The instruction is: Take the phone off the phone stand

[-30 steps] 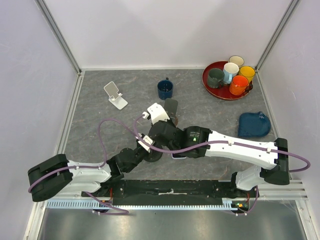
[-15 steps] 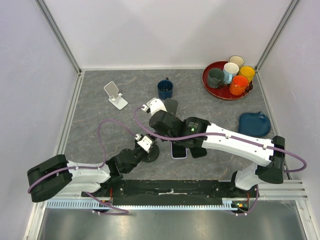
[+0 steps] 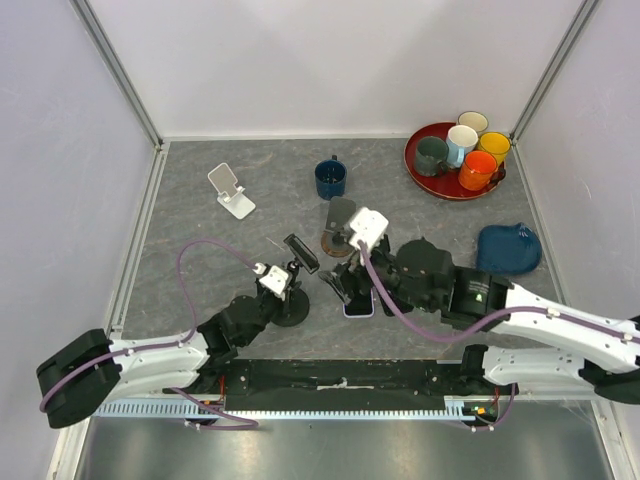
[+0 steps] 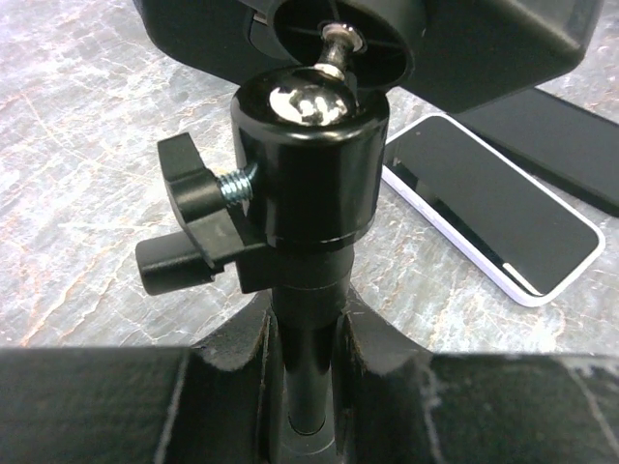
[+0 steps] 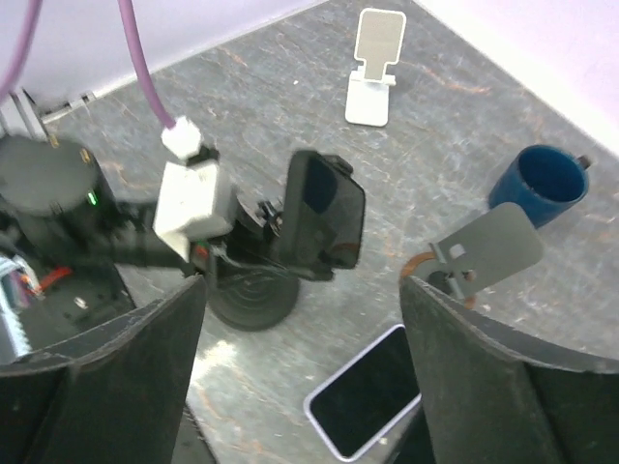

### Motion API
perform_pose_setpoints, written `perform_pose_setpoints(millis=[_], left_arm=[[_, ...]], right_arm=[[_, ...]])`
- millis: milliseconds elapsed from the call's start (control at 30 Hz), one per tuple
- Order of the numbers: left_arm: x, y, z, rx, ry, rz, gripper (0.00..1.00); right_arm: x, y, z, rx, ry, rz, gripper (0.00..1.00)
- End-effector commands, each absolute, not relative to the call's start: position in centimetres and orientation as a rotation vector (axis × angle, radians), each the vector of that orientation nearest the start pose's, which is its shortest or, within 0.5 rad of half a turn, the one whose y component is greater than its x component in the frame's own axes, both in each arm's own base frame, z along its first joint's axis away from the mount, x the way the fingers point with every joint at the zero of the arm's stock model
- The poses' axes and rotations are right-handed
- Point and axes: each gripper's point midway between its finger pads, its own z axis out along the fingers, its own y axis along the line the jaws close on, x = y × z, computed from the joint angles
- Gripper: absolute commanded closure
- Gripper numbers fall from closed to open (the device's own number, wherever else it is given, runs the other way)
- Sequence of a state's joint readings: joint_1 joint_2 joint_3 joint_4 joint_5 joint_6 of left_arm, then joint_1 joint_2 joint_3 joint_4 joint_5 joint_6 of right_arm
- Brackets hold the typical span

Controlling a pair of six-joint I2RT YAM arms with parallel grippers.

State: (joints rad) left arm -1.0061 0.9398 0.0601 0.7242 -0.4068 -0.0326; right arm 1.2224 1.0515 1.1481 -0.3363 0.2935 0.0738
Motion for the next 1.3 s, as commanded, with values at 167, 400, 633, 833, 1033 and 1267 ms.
perform_pose_setpoints(millis=[167,400,633,833,1033,1267], left_arm=[[19.1,-23.4,13.0,0.555,1.541,-0.809,0.98],[17.1,-24.8,13.8,0.668,1.503,-0.952,0.98],[16.6,-25.2,14.4,0.682,1.495,-0.998,0.98],[16.5,-25.5,14.2,0.701,1.512,-1.015,0.98],[16.7,-25.8,14.4,0.690,1.524,-1.032,0.98],[16.5,-26.2,14.4,0.691,1.538,-1.064,0.98]], right_arm=[[15.2,29.9,31.3,-1.115,1.245,0.655,0.02],[15.5,30.0,26.9,-1.339,1.212,0.778,0.02],[17.5,31.5,24.3,-1.317,1.242,0.850,0.06],[18.2,31.5,22.1,-1.208,1.227,0.849,0.16],[19.6,31.2,20.5,-1.052,1.233,0.743,0.20],[21.2,30.4,20.0,-0.874,1.227,0.645,0.23]])
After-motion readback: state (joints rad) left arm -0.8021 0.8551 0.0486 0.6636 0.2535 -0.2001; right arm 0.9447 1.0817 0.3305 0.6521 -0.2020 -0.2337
